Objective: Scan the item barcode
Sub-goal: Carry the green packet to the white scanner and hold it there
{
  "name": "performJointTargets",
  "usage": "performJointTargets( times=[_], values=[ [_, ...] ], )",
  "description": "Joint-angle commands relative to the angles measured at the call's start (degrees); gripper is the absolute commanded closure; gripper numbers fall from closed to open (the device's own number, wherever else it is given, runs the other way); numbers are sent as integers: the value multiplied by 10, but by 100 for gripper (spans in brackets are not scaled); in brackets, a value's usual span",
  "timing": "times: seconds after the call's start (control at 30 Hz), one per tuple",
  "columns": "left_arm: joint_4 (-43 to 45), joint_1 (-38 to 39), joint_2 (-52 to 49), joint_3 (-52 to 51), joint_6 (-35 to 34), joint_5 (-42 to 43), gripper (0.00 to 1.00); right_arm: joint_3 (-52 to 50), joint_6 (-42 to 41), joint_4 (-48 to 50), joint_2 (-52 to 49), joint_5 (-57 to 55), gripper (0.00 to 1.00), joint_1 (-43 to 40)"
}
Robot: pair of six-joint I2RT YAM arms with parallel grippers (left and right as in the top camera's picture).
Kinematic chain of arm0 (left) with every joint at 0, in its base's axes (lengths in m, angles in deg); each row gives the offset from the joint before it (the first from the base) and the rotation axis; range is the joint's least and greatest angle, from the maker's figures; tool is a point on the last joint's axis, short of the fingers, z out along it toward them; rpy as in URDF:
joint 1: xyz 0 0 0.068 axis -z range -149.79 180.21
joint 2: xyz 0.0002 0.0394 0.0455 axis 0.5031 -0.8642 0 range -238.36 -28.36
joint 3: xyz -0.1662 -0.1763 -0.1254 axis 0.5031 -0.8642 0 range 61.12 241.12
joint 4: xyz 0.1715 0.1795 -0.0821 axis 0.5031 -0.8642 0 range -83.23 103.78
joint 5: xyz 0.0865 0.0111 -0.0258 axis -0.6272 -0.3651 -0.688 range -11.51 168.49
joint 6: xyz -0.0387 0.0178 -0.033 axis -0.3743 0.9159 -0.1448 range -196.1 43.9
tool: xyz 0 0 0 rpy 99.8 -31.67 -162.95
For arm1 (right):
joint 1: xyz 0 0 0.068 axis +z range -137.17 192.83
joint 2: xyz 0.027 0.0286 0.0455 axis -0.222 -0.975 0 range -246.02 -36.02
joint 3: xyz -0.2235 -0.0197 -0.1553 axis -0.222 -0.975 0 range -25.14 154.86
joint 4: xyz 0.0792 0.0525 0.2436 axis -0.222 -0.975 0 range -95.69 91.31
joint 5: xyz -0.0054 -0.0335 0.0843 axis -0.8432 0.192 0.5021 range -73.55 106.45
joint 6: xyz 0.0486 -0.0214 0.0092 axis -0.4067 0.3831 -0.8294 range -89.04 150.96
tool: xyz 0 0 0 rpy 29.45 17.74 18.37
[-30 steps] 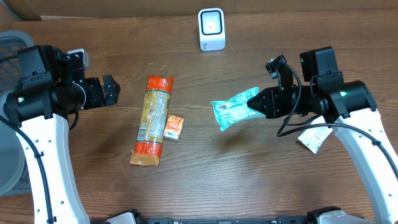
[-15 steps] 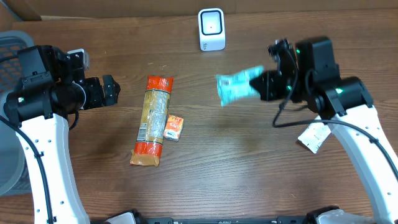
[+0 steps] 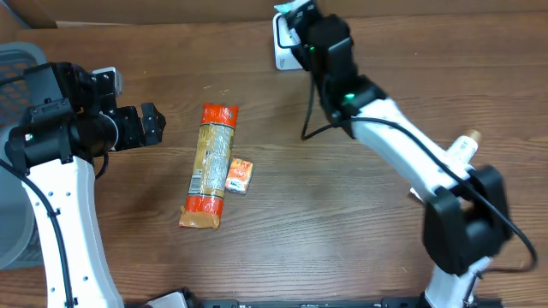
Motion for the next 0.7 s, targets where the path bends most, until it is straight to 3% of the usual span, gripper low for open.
performJointTargets(
  times=[0.0,0.13,0.33,0.67],
  values=[
    [1,3,10,11,13,7,0,7,238,90,-39,-54,96,0],
    [1,3,10,11,13,7,0,7,346,200,-101,-54,96,-3],
    [1,3,10,11,13,7,0,8,409,339,-178,-47,96,-9],
    [1,3,10,11,13,7,0,8,437,359,-205,-27,96,-10]
  ],
)
